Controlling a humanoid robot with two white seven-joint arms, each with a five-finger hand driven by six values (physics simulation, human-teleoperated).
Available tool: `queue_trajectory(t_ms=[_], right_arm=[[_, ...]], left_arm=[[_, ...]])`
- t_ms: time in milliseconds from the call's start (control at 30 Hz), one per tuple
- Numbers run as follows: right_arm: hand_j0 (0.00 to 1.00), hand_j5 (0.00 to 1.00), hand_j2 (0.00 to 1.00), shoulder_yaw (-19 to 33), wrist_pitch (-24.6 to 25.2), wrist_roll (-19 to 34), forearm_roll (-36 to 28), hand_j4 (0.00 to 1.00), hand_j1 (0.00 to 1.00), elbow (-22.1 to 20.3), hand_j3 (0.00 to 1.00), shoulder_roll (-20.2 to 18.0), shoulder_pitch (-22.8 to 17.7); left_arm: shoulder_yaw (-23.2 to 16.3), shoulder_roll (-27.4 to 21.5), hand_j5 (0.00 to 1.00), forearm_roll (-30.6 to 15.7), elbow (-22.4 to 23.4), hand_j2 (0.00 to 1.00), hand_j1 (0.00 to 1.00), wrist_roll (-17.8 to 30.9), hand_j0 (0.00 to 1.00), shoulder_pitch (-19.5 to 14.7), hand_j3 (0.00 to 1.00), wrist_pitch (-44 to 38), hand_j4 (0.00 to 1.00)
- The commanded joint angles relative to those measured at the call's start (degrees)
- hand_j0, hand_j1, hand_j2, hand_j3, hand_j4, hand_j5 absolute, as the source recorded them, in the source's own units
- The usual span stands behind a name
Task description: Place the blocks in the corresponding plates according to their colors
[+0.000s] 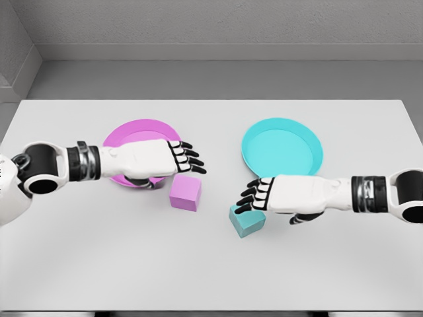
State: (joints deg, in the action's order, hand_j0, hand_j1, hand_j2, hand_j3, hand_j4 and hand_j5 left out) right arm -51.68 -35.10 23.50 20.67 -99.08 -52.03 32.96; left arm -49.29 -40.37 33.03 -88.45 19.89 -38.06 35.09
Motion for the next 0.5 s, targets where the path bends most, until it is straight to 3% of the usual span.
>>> queue_trajectory(t_ms=[0,200,467], right_arm=[[0.99,0.99,0.99,0.0,0.1,0.58,-0.28,0.99,0.99,0.02,0.99,0.61,0.09],[0.99,0.99,0.99,0.0,0.1,0.49,-0.54,0.99,0.99,1.25,0.99,3.16,0.35],[0.99,0.99,0.99,0.0,0.1,0.4,-0.72,0.99,0.99,2.22,0.99,3.69,-0.44]], left_arm=[[-0.72,0.2,1.0,-0.24,0.65,1.0,1.0,-0.03,1.0,0.0,1.0,-0.09,1.0],[-2.04,0.99,1.0,0.55,0.83,1.0,1.0,-0.03,1.0,-0.35,1.0,-0.09,1.0],[-2.39,3.1,1.0,0.72,5.22,1.0,1.0,-0.03,1.0,-0.7,1.0,-0.09,1.0]])
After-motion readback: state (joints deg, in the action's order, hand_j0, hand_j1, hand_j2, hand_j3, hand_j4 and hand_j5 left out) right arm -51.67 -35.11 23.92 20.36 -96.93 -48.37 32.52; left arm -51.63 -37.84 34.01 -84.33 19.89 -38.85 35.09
